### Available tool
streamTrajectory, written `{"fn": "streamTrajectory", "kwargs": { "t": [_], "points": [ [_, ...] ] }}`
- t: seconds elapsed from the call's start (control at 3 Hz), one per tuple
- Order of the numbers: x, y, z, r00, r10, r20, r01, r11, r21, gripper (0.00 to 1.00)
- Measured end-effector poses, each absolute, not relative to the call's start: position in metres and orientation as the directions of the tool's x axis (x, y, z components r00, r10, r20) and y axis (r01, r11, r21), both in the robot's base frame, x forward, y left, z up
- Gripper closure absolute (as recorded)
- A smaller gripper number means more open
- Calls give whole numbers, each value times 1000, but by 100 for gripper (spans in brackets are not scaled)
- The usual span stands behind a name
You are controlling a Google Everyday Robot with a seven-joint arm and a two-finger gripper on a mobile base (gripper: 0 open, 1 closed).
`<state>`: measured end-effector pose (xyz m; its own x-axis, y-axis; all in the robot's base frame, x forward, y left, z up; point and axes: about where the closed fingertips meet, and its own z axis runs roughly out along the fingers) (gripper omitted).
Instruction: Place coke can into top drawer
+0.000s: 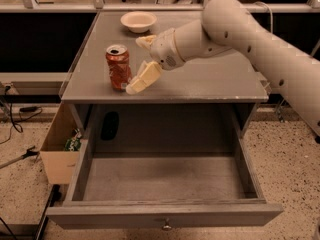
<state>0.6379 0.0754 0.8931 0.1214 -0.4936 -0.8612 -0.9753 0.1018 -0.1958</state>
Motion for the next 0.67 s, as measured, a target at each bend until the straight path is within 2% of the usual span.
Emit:
{"fn": "streamTrajectory", "kwargs": {
  "t": [0.67],
  "points": [
    [653,82,859,104,-471,-876,-980,100,-170,0]
  ]
}}
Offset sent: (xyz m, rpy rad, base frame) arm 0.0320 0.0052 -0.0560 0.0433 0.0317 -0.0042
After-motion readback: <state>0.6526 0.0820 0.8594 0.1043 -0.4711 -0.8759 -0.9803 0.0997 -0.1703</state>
